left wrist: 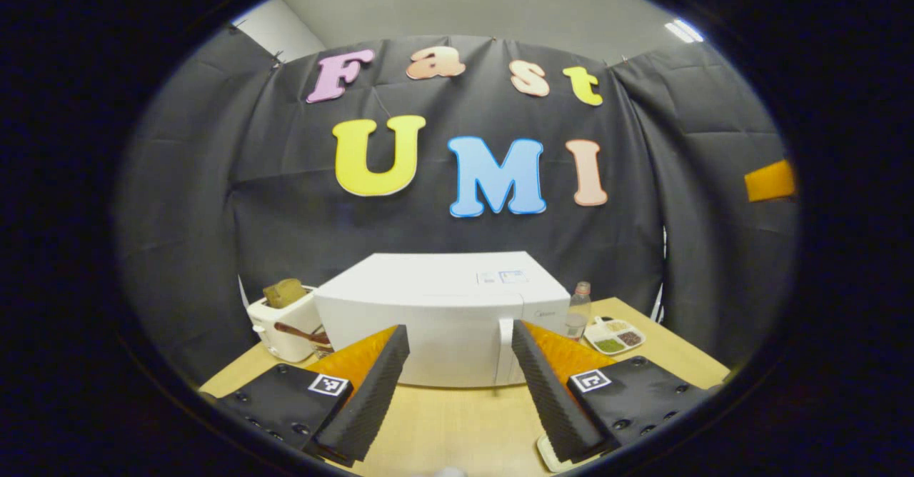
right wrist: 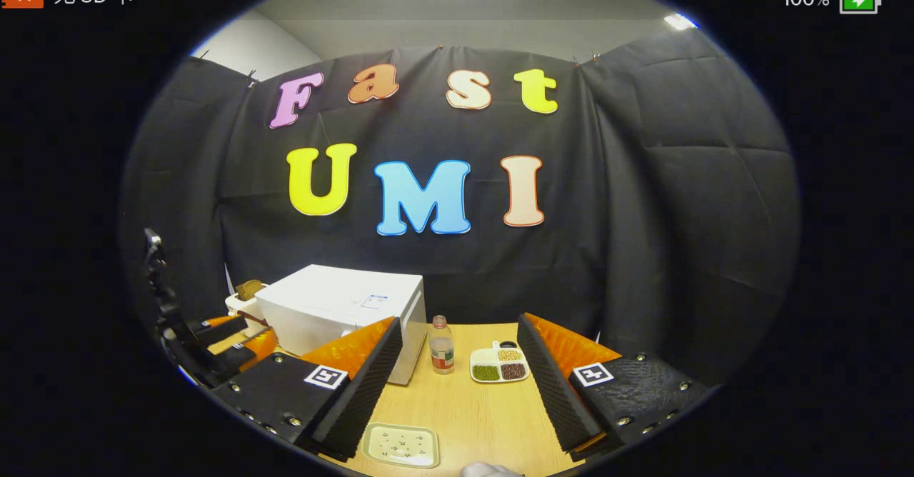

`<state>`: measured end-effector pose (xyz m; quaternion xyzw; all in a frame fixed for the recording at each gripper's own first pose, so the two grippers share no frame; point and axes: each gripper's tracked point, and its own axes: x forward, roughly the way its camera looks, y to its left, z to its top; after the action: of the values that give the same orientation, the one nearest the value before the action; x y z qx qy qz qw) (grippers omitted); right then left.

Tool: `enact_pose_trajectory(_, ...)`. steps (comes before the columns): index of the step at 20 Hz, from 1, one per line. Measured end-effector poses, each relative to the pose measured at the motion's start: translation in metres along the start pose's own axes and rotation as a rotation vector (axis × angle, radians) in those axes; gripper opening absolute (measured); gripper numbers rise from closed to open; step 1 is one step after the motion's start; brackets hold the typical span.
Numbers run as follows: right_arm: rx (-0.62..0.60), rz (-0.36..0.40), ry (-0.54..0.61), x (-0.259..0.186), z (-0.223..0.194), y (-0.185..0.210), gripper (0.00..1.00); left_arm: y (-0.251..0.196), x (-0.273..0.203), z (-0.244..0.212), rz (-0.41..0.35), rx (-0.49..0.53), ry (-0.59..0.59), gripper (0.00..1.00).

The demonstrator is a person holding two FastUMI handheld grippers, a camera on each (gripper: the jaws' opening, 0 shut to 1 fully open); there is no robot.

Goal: Open the microwave oven with the left hand, put the food in, and close the microwave oven.

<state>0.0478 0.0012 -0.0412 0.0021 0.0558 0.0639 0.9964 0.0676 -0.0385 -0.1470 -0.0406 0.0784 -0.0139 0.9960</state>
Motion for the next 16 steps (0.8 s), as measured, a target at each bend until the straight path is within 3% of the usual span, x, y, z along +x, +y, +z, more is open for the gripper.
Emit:
enact_pose_trajectory(8,0.026,-0.051,-0.05,-0.007,0.016,0.02,0.99,0.063,-0.058,0.105,0.027,-0.029,-0.097,0.94)
enact_pose_trajectory(16,-0.009,-0.064,-0.078,-0.019,0.018,0.046,0.99,0.092,-0.072,0.117,0.026,-0.012,-0.116,0.99)
